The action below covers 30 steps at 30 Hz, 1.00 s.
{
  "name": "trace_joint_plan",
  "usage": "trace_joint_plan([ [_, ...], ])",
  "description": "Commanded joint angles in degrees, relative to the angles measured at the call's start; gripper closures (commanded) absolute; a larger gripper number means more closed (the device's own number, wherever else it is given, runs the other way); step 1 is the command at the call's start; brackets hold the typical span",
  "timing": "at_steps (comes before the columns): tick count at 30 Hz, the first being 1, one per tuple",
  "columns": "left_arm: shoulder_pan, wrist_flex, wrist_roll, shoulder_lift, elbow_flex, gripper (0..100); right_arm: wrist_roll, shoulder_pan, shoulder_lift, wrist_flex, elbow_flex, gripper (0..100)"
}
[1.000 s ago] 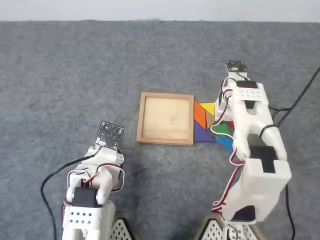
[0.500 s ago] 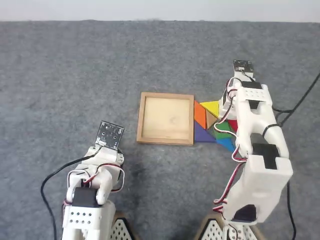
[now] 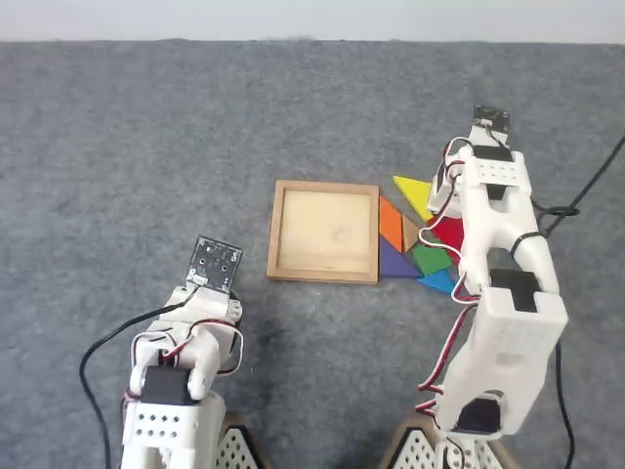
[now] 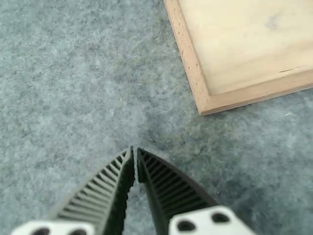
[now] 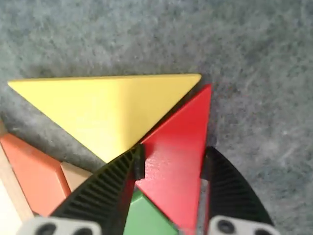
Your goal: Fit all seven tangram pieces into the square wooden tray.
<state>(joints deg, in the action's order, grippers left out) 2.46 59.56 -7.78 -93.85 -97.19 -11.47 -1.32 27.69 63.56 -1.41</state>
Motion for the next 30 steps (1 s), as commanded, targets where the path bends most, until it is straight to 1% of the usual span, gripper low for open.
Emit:
trace_joint_plan([
  [1, 0.2, 0.3, 0.4, -0.7, 0.4, 99, 4.3, 0.4, -0.2, 3.6, -0.6, 74.1],
  [4, 0.2, 0.3, 0.4, -0.7, 0.4, 99, 4.9, -1.3, -0.8, 6.3, -0.7, 70.7],
  [8, 0.2, 0.3, 0.4, -0.7, 0.4, 99, 5.5, -5.8, -0.6, 7.1, -0.8, 71.2],
  [10, 0.2, 0.3, 0.4, -0.7, 0.4, 99, 7.6, -7.0, -1.2, 7.1, -0.7, 71.1],
  [12, 0.2, 0.3, 0.4, -0.7, 0.4, 99, 9.7, -6.3, -2.1, 7.1, -0.7, 71.0],
  [14, 0.2, 0.3, 0.4, -0.7, 0.4, 99, 11.0, -3.9, -3.9, 7.1, -0.6, 71.0],
  [19, 0.2, 0.3, 0.4, -0.7, 0.4, 99, 11.4, 3.8, -10.0, 8.8, -0.5, 71.0],
  [22, 0.2, 0.3, 0.4, -0.7, 0.4, 99, 11.4, 6.7, -11.2, 8.9, 0.4, 70.9],
  [26, 0.2, 0.3, 0.4, -0.7, 0.4, 99, 12.7, 7.7, -11.2, 4.9, 4.0, 70.9],
  [30, 0.2, 0.3, 0.4, -0.7, 0.4, 99, 12.4, 5.0, -11.2, 2.6, 7.1, 70.9],
])
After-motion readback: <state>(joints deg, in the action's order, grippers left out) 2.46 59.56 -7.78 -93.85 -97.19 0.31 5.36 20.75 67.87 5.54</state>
